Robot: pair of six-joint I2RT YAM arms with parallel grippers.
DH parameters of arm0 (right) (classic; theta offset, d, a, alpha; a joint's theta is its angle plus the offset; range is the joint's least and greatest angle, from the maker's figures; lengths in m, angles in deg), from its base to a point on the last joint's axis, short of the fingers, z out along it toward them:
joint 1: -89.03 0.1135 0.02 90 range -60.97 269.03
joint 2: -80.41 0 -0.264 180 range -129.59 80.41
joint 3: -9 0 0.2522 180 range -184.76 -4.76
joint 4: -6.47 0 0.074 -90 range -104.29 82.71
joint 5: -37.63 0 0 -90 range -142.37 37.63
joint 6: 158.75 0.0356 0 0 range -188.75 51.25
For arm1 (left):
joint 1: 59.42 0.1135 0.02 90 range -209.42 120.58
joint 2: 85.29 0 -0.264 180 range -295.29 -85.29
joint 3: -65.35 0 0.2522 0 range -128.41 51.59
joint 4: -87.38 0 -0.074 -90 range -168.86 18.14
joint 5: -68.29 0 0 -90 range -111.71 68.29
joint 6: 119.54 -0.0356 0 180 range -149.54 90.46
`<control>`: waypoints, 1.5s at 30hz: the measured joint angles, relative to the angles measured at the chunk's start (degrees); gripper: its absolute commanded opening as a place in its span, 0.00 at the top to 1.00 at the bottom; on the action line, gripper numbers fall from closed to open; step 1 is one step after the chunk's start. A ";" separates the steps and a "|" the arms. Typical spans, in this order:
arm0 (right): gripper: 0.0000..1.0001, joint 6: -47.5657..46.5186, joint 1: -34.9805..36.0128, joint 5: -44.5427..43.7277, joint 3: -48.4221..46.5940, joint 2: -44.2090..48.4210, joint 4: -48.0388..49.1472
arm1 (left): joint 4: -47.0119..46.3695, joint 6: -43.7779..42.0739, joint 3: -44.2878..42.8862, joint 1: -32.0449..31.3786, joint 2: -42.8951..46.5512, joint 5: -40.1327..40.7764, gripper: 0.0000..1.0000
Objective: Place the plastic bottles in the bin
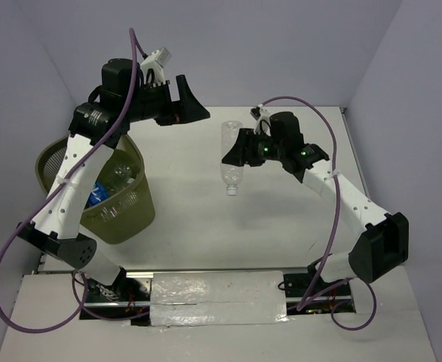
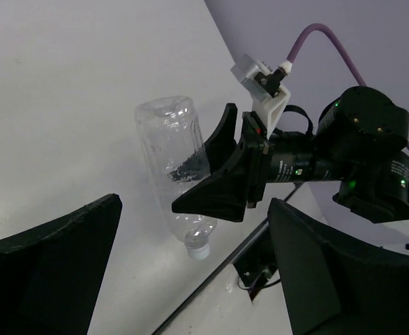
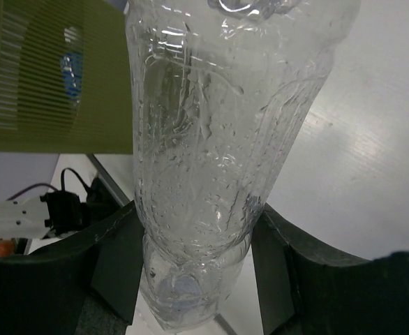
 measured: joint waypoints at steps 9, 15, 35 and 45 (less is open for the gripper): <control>0.44 -1.53 1.62 1.22 0.00 0.90 -4.22 | -3.87 2.86 4.94 1.68 -3.21 -9.51 0.01; 0.44 -1.55 2.51 2.01 0.00 1.88 -4.31 | -5.70 4.63 9.27 1.55 -7.45 -10.27 0.01; 0.44 -1.29 4.52 3.32 0.00 1.97 -4.50 | -9.38 7.02 11.02 -2.47 -10.64 -10.51 0.02; 0.34 -1.51 4.68 1.31 0.00 2.16 -5.22 | -9.73 6.80 11.02 -3.56 -12.26 -9.22 0.77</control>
